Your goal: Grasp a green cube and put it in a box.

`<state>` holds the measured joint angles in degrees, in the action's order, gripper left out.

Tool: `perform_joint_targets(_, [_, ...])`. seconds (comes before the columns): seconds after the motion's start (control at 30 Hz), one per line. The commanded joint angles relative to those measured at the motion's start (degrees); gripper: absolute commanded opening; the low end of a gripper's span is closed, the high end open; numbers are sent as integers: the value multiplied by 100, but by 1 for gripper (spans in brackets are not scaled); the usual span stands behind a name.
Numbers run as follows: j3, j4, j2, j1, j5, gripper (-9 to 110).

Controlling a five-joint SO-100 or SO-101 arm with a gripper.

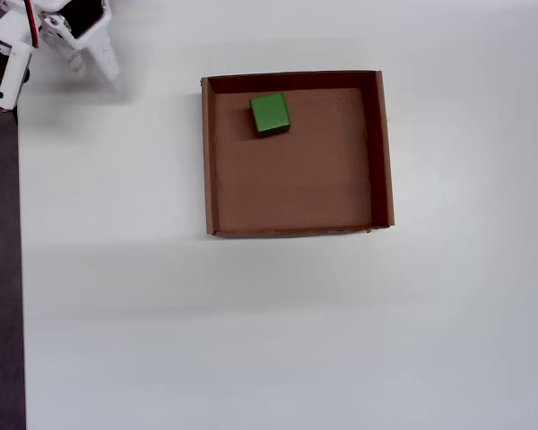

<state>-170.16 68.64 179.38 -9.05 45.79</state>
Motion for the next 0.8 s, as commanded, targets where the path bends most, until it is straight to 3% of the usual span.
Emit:
perform_joint_targets(0.0, [-9,123,308,-88,-53,21])
perform_joint_targets(0.77, [-9,123,308,-18,-62,21])
